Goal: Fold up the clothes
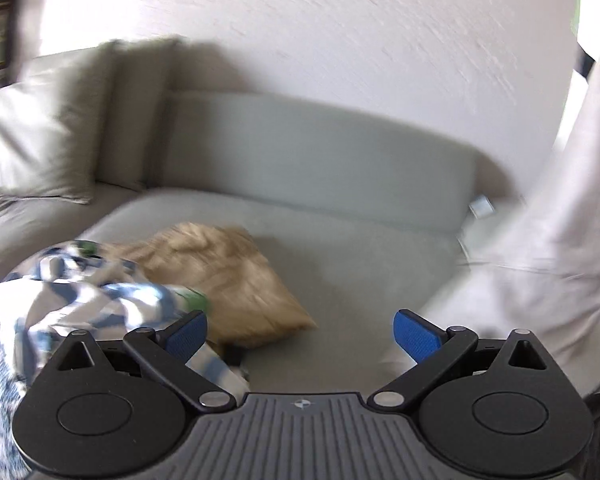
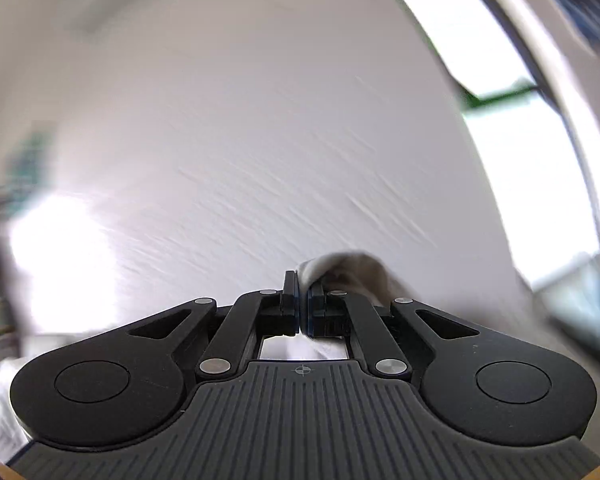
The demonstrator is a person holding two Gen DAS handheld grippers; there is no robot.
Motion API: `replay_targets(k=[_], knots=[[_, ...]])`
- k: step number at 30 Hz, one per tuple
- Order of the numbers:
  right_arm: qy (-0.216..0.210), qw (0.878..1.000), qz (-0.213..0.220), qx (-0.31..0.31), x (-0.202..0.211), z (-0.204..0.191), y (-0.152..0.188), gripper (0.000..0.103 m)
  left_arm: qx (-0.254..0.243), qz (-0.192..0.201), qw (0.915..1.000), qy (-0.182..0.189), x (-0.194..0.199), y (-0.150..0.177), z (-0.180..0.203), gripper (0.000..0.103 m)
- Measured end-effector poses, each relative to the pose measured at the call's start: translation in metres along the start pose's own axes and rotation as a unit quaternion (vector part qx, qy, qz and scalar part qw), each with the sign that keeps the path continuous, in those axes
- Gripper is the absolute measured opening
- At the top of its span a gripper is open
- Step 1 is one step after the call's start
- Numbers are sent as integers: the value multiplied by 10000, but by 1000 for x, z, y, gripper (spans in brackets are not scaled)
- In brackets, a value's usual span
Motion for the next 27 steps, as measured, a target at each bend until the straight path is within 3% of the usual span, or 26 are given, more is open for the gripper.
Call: replay_targets(k=[2,4,6,8,10,13,16,19,21,23,27], knots=[[-901,9940,-354,502,4,-57,-11,4,309,150,9992,-205,9,-5,-15,100],[-1631,9737,-1274,956,-4,-107,22,5,591,210,9972,-415,17,-5,-32,101],[-2057,9410,-2352,1297,-14,-135,93,18,788,174,9951,-577,21,2,-48,101],[-2349,9018,-3321,1460,-19,-148,163,46,826,7,9938,-740,19,13,-61,101],[-2449,8670,-4124,1350,-13,-140,223,52,810,-239,9927,-860,11,25,-69,101],[-2461,8134,-5172,1014,5,-116,297,52,859,-572,9923,-679,-1,35,-70,101],[-2246,8099,-5366,761,23,-80,325,54,527,-683,9955,-381,-10,37,-46,101],[-1722,8419,-5100,378,23,-39,313,58,128,-789,9966,-176,-21,40,-16,101],[-1138,8632,-4919,20,17,-6,305,58,-102,-891,9959,-86,-30,43,3,101],[-698,8749,-4778,-376,-2,17,306,58,-287,-995,9946,-19,-39,49,21,100],[-348,8879,-4544,-630,-45,39,315,57,-542,-1096,9925,85,-45,58,39,100]])
Point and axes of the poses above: each gripper's, at about its wrist camera, not at the fingertips, and x roughly against the way its jaws point, z to its right, y to its underside, the point moved 6 cm from there along -x, roughly the way its jaws point, and after that the axes turned 12 degrees about -z, right-handed, at the moved point
